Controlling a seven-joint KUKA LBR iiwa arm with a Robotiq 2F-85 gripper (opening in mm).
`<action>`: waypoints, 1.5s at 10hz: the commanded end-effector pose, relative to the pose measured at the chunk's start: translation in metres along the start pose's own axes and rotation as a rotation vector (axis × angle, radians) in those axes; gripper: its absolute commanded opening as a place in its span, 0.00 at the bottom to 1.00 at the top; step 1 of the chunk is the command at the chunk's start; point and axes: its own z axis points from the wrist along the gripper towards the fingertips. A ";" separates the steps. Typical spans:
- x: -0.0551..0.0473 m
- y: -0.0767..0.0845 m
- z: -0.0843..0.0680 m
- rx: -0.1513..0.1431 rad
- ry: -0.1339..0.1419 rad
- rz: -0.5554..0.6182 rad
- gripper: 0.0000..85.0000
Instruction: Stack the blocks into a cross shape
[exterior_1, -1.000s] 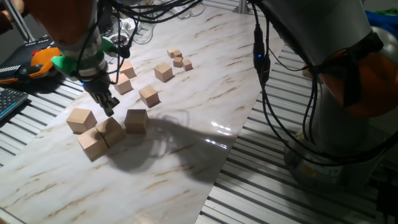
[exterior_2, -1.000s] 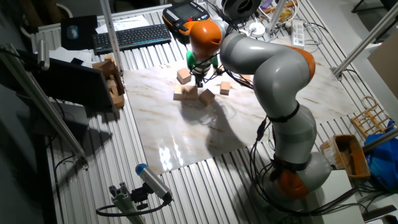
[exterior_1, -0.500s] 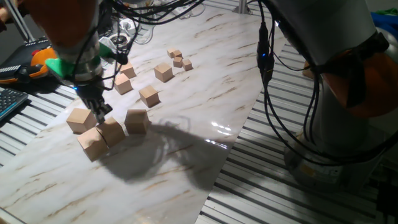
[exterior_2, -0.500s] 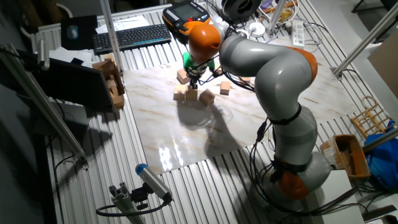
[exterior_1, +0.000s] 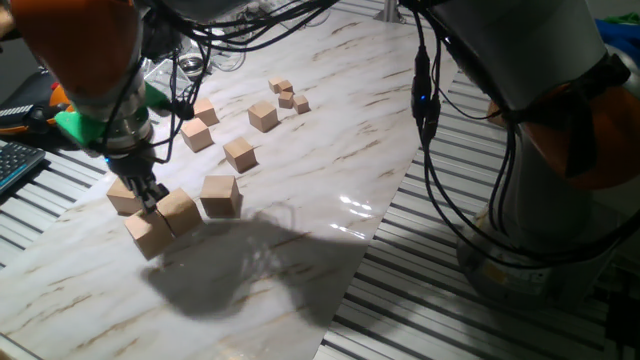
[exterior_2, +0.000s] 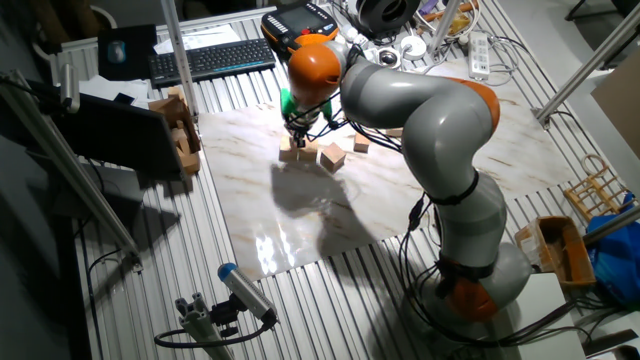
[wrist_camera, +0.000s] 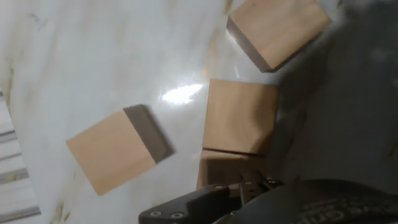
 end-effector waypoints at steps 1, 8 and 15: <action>0.002 0.000 0.000 0.000 -0.003 -0.004 0.00; 0.030 0.002 0.003 0.017 -0.021 -0.010 0.00; 0.029 0.003 0.005 0.001 -0.066 -0.031 0.00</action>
